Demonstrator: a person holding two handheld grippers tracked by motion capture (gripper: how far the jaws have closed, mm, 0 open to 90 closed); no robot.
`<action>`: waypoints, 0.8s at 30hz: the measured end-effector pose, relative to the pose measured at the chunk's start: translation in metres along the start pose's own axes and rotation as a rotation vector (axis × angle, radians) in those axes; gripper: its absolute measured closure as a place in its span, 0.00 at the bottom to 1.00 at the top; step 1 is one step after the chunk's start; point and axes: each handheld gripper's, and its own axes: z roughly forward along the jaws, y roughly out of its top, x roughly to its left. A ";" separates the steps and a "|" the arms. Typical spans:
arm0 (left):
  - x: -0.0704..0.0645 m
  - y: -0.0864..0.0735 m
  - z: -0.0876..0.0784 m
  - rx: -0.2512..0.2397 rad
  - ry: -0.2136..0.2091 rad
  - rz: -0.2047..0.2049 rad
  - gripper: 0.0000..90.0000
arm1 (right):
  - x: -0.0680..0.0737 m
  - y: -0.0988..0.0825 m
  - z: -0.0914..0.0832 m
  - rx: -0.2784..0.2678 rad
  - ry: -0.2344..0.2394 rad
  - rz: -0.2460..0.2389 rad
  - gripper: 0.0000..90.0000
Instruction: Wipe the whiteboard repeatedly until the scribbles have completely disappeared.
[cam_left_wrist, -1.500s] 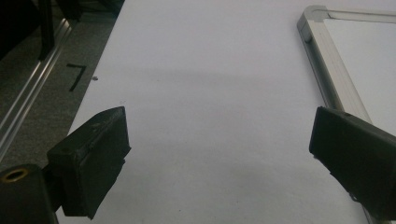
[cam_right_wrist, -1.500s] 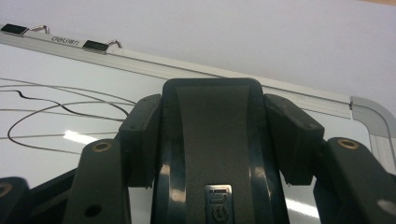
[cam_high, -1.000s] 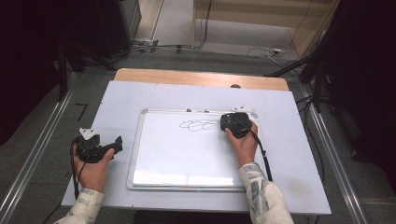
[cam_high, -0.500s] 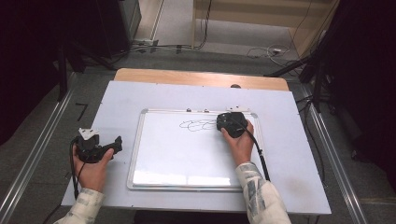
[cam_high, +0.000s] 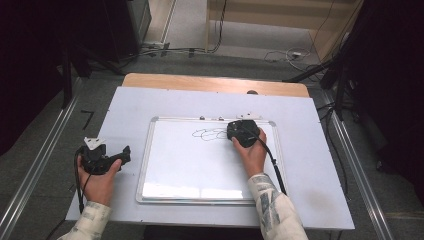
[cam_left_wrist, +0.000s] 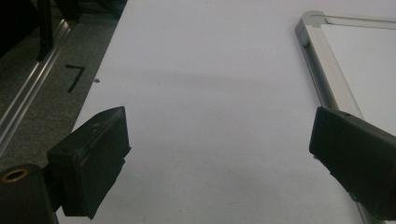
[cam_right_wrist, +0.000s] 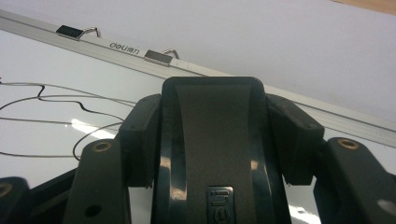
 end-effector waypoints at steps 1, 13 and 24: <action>0.000 0.000 0.000 0.000 0.000 0.000 0.06 | 0.001 0.000 0.000 -0.002 0.000 0.000 0.44; 0.000 0.000 0.000 0.001 0.000 -0.001 0.06 | 0.010 0.003 0.003 0.003 0.010 -0.008 0.44; 0.000 0.000 0.000 -0.001 -0.005 -0.002 0.06 | 0.020 0.006 0.006 0.000 0.018 -0.013 0.44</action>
